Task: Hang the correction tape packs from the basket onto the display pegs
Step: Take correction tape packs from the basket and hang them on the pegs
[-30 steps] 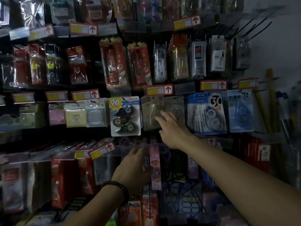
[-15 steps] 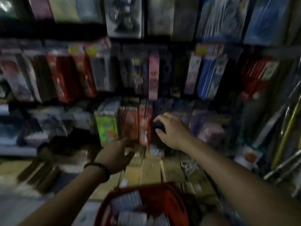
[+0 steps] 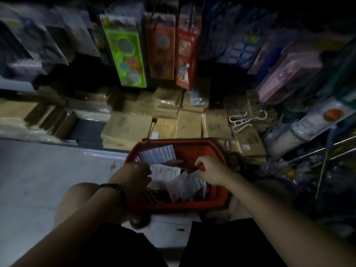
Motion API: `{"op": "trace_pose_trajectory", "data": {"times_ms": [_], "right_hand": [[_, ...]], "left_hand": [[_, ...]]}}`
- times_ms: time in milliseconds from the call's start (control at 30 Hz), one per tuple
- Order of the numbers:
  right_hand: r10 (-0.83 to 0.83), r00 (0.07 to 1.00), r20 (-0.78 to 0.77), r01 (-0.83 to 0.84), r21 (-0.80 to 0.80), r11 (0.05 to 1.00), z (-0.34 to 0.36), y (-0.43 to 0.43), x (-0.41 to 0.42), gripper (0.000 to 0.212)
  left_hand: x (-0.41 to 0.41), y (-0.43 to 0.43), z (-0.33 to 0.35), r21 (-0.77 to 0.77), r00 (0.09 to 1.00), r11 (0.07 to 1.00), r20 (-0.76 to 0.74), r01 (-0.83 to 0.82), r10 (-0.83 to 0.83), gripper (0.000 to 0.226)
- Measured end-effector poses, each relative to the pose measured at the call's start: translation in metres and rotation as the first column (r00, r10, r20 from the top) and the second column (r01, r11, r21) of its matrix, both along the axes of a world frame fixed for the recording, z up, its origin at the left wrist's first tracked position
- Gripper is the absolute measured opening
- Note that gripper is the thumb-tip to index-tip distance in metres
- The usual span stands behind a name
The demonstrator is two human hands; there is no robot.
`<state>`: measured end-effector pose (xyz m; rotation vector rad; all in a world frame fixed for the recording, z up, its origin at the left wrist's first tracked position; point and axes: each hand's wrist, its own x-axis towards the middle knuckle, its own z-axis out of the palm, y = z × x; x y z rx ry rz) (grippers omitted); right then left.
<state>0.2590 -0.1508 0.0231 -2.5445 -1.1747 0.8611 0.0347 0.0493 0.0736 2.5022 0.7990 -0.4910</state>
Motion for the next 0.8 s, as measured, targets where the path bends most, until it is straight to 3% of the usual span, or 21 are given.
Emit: {"op": "trace_pose_trajectory", "data": {"times_ms": [167,300,400,500,567,667,733,800], "right_hand": [[0.016,0.998,-0.058,-0.025,-0.159,0.987,-0.088,0.02,0.005,0.016],[0.15,0.985,-0.079,-0.168,-0.346,0.923,-0.143,0.039,0.007,0.041],[0.199,0.978,-0.07,-0.21,-0.375,0.903,-0.179,0.047,0.008,0.059],[0.352,0.936,-0.013,-0.33,-0.375,0.866,-0.199,0.057,0.006,0.07],[0.399,0.917,0.012,-0.372,-0.333,0.866,-0.21,0.063,0.005,0.067],[0.423,0.905,0.039,-0.388,-0.332,0.86,-0.224,0.064,0.0,0.085],[0.403,0.911,0.092,-0.348,-0.355,0.868,-0.228,0.062,-0.002,0.067],[0.413,0.889,0.195,-0.32,-0.38,0.868,-0.237,0.057,-0.001,0.036]], "left_hand": [[0.03,0.006,-0.061,-0.153,0.992,0.988,-0.12,0.031,-0.049,0.034],[0.045,0.003,-0.096,-0.289,0.986,0.957,-0.165,-0.011,-0.038,0.041],[0.045,0.0,-0.119,-0.325,0.96,0.94,-0.214,0.104,-0.18,0.05],[0.052,0.002,-0.129,-0.309,0.922,0.932,-0.27,0.192,-0.279,0.046],[0.057,0.004,-0.131,-0.266,0.912,0.937,-0.281,0.226,-0.3,0.048],[0.06,0.005,-0.142,-0.251,0.909,0.938,-0.282,0.239,-0.307,0.046],[0.062,0.006,-0.146,-0.255,0.917,0.948,-0.296,0.193,-0.267,0.05],[0.063,0.009,-0.145,-0.31,0.95,0.942,-0.235,0.128,-0.206,0.082]]}}
